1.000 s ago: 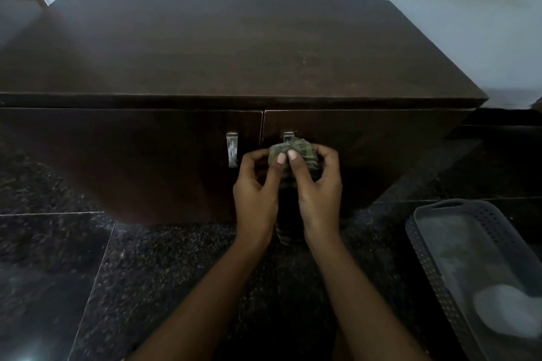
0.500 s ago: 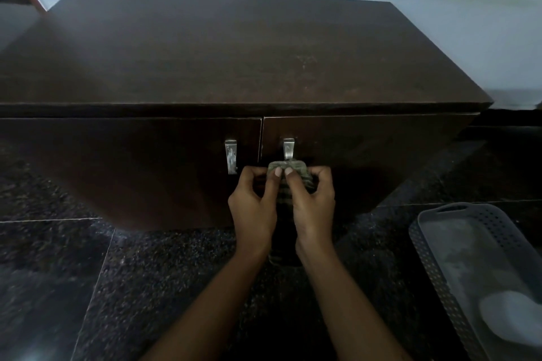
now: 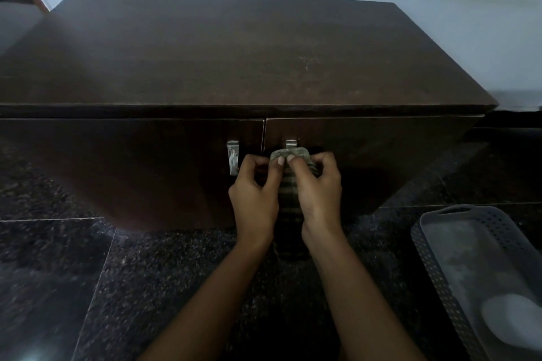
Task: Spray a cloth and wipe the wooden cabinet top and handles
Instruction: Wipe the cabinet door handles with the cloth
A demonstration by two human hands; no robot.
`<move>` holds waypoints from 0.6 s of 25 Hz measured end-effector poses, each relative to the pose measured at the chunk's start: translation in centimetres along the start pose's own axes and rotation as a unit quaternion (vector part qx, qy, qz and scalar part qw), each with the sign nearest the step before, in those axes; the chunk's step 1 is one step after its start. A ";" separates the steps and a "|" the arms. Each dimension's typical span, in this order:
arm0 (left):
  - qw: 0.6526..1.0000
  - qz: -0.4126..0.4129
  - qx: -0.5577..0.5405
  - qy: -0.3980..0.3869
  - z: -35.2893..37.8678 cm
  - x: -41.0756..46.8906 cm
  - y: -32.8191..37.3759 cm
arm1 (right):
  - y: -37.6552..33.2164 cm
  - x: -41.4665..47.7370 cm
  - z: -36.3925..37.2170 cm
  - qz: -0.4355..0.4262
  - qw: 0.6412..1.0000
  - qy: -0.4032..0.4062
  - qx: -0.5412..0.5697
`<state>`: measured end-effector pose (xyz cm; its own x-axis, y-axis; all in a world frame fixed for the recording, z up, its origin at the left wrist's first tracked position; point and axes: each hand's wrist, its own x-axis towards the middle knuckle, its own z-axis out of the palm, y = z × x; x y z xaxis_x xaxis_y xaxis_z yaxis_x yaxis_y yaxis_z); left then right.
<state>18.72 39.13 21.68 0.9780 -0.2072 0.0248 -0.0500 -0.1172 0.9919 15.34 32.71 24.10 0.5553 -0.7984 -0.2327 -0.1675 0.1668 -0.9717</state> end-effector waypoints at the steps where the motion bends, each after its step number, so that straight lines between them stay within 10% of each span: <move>1: 1.000 -0.009 -0.001 -0.003 0.0 -0.3 -0.4 | 0.5 -0.2 -0.1 0.015 1.000 0.003 -0.003; 15: 1.000 -0.015 -0.011 0.018 0.4 -0.7 0.2 | -0.4 -0.4 -0.2 0.024 0.999 0.009 -0.045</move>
<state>17.97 38.86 21.84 0.9855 -0.1697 -0.0015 -0.0160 -0.1015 0.9947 15.04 32.83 24.55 0.5307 -0.8005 -0.2784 -0.2663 0.1543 -0.9515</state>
